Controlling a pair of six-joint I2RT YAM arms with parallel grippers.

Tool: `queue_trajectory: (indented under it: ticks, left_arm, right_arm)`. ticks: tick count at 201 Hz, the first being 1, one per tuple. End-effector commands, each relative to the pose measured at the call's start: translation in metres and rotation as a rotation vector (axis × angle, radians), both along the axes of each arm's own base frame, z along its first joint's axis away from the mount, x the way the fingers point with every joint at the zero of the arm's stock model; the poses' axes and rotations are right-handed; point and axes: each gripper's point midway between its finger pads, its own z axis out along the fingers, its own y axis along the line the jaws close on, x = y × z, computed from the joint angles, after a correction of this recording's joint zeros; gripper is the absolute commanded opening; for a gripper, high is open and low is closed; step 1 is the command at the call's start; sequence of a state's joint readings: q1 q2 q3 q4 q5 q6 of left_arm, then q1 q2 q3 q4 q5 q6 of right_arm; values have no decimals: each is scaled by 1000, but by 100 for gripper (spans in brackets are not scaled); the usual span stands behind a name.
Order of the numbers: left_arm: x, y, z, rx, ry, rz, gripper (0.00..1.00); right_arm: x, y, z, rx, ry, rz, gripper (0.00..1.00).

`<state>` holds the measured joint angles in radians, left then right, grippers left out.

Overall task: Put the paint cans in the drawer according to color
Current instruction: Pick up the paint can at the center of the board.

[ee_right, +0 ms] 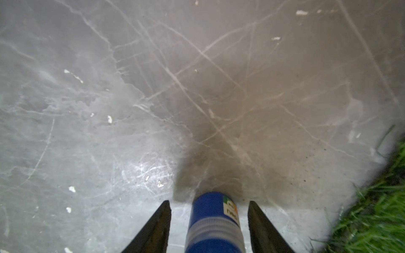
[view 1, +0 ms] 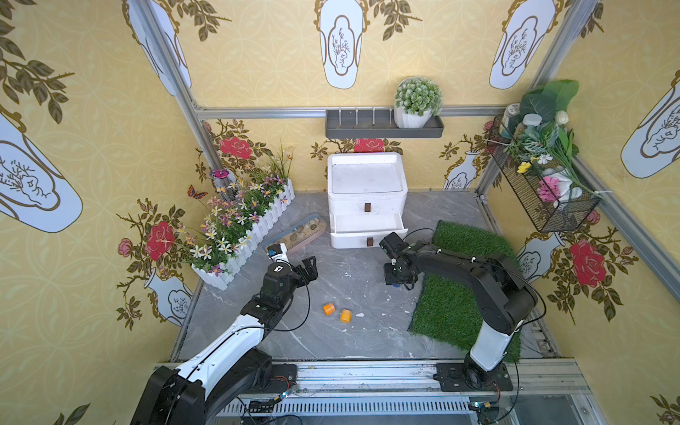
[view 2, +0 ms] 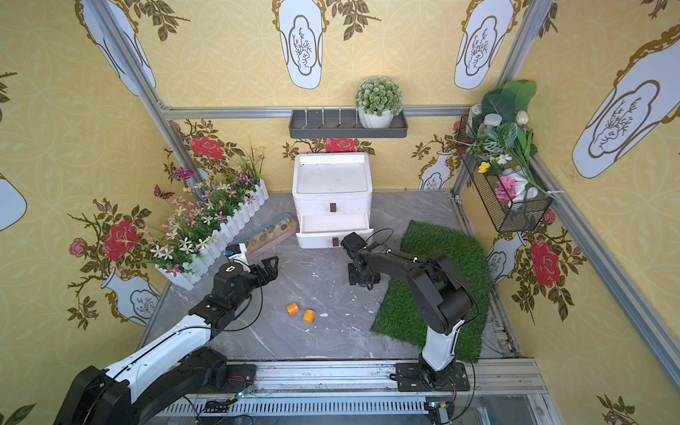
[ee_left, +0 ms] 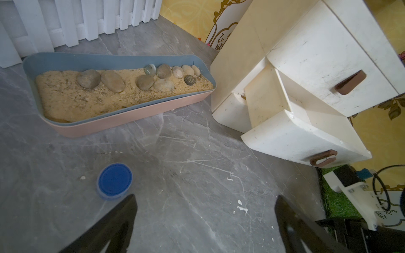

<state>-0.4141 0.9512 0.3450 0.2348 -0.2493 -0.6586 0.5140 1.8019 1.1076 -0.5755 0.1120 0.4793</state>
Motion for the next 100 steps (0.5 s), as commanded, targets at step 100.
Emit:
queue_trajectory:
  ticks: [100]
  left_arm:
    - [0, -1, 16, -11, -47, -14, 100]
  right_arm:
    - [-3, -7, 11, -1, -41, -11, 24]
